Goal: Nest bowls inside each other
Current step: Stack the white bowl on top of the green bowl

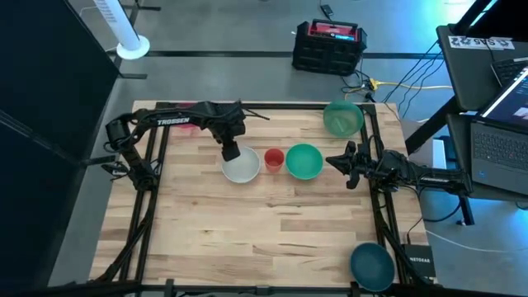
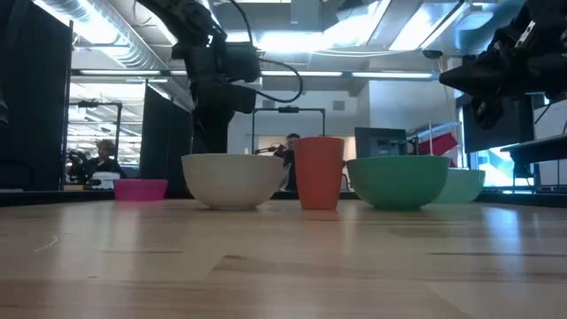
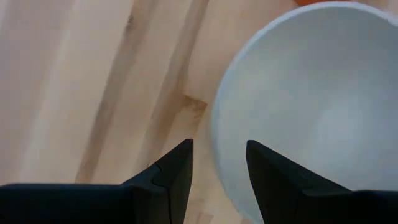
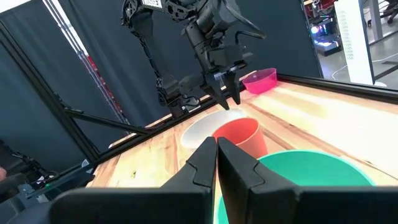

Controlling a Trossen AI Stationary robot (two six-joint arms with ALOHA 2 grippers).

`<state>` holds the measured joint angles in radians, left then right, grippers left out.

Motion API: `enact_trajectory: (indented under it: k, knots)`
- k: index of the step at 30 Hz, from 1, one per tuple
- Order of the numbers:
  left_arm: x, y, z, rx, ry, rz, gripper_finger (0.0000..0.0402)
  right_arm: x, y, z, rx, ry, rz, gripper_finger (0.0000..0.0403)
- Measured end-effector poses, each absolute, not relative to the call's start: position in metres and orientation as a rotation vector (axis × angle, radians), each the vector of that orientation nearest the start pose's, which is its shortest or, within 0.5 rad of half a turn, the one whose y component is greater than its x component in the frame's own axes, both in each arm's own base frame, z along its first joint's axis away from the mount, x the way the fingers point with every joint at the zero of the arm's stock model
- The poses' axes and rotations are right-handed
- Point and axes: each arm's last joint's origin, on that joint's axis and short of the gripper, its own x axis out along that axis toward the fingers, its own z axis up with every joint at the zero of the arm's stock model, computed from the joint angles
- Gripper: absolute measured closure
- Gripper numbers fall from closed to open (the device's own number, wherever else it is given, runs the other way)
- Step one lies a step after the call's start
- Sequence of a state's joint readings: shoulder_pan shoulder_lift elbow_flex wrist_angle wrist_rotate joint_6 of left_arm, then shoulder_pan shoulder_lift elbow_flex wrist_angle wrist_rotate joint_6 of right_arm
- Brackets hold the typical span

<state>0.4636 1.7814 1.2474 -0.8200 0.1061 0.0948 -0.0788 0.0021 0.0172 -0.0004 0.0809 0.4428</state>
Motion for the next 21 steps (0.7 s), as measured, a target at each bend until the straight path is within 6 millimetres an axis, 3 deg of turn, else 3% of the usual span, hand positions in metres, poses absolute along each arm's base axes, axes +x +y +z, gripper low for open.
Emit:
enact_trajectory:
  k: [6, 11, 14, 17, 21]
  knots:
    - [0.309, 0.146, 0.185, -0.309, 1.332, 0.228, 0.0282, 0.096, -0.010, 0.169, 0.441, -0.048, -0.152, 0.0402]
    - [0.314, 0.149, 0.174, -0.314, 1.338, 0.231, 0.0388, 0.096, -0.010, 0.169, 0.445, -0.046, -0.142, 0.0402]
    - [0.318, 0.149, 0.190, -0.308, 1.349, 0.223, 0.0399, 0.096, -0.009, 0.169, 0.447, -0.039, -0.123, 0.0402]
    - [0.323, 0.148, 0.227, -0.274, 1.358, 0.191, 0.0401, 0.096, -0.009, 0.169, 0.449, -0.034, -0.108, 0.0402]
    - [0.355, 0.153, 0.252, -0.246, 1.264, 0.178, 0.0401, 0.096, -0.009, 0.169, 0.457, -0.034, -0.106, 0.0402]
